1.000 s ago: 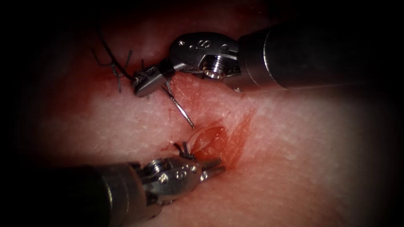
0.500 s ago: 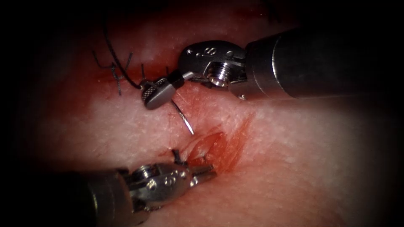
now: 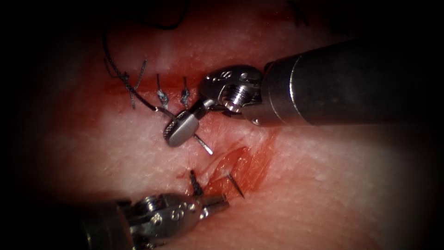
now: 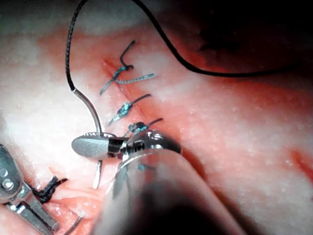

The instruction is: Wound Closure

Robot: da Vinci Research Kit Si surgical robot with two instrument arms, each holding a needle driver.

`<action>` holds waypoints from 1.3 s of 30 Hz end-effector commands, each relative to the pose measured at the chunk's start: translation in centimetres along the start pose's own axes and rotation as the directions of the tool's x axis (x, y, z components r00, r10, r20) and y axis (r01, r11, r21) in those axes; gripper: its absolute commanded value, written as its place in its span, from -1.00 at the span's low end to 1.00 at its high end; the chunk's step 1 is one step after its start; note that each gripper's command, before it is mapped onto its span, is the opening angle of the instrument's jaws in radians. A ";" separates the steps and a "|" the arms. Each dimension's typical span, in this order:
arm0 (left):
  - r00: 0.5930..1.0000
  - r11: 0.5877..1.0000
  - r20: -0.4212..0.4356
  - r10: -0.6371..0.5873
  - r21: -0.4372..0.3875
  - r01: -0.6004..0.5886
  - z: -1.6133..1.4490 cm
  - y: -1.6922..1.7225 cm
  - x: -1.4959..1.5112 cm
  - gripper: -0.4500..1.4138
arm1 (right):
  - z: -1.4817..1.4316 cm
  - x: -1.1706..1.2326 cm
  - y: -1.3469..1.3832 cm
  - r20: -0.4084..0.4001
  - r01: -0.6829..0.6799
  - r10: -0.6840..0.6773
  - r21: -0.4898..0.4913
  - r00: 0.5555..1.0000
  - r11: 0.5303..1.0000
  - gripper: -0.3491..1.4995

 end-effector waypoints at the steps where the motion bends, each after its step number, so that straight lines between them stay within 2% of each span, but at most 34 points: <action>1: 1.000 1.000 0.000 0.002 -0.003 -0.002 0.09 0.06 -0.02 -0.48 | 0.03 -0.06 0.04 0.001 -0.015 0.015 -0.002 1.000 1.000 -1.00; 6: 1.000 1.000 0.006 0.019 0.002 -0.019 0.05 0.05 0.04 -0.50 | 0.00 -0.26 -0.03 -0.006 -0.032 0.032 -0.011 0.999 0.999 -1.00; 8: 0.999 0.999 -0.002 0.032 0.006 -0.032 0.03 0.06 0.08 -0.50 | -0.03 -0.27 -0.05 -0.040 -0.041 0.041 -0.016 0.998 0.999 -0.96; 9: 0.998 0.999 -0.024 0.053 0.012 -0.053 0.01 0.07 0.13 -0.50 | -0.09 -0.22 -0.06 -0.102 -0.006 0.001 -0.055 0.995 0.998 -0.35; 10: 0.998 0.998 -0.033 0.061 0.015 -0.061 0.00 0.08 0.16 -0.48 | -0.13 -0.19 -0.06 -0.122 0.011 -0.019 -0.072 0.992 0.997 -0.09; 13: 0.991 0.994 -0.080 0.104 0.039 -0.101 -0.03 0.14 0.25 -0.42 | -0.30 -0.05 -0.05 -0.177 0.140 -0.164 -0.139 0.970 0.980 0.51; 15: 0.974 0.984 -0.153 0.165 0.087 -0.153 -0.06 0.21 0.36 -0.37 | -0.62 0.19 -0.05 -0.244 0.214 -0.275 -0.247 0.930 0.945 0.73; 19: 0.958 0.973 -0.191 0.215 0.129 -0.192 -0.09 0.25 0.42 -0.17 | -0.97 0.40 -0.04 -0.270 0.273 -0.374 -0.345 0.887 0.898 0.76; 21: 0.955 0.969 -0.194 0.225 0.150 -0.197 -0.11 0.23 0.43 0.06 | -1.13 0.45 -0.04 -0.279 0.275 -0.392 -0.378 0.877 0.884 0.76; 22: 0.955 0.963 -0.182 0.236 0.177 -0.204 -0.13 0.20 0.44 0.44 | -1.27 0.46 -0.04 -0.283 0.274 -0.401 -0.399 0.871 0.875 0.73; 25: 0.951 0.954 -0.188 0.247 0.218 -0.204 -0.17 0.15 0.48 0.64 | -1.40 0.42 -0.04 -0.286 0.263 -0.396 -0.410 0.872 0.874 0.69; 26: 0.949 0.952 -0.199 0.245 0.233 -0.197 -0.18 0.13 0.49 0.64 | -1.42 0.39 -0.04 -0.286 0.261 -0.397 -0.414 0.872 0.872 0.69; 31: 0.947 0.934 -0.188 0.261 0.297 -0.199 -0.14 0.01 0.66 0.37 | -1.44 0.19 0.00 -0.277 0.273 -0.416 -0.435 0.866 0.858 0.67; 35: 0.935 0.927 -0.191 0.297 0.292 -0.235 -0.01 0.05 0.74 0.26 | -1.46 0.15 0.04 -0.240 0.350 -0.527 -0.521 0.815 0.778 0.60; 37: 0.931 0.924 -0.192 0.310 0.293 -0.247 0.07 0.05 0.76 0.17 | -1.49 0.15 0.08 -0.224 0.375 -0.548 -0.523 0.806 0.766 0.58; 39: 0.929 0.921 -0.189 0.317 0.297 -0.253 0.12 0.03 0.76 0.15 | -1.53 0.18 0.09 -0.218 0.384 -0.565 -0.540 0.796 0.749 0.75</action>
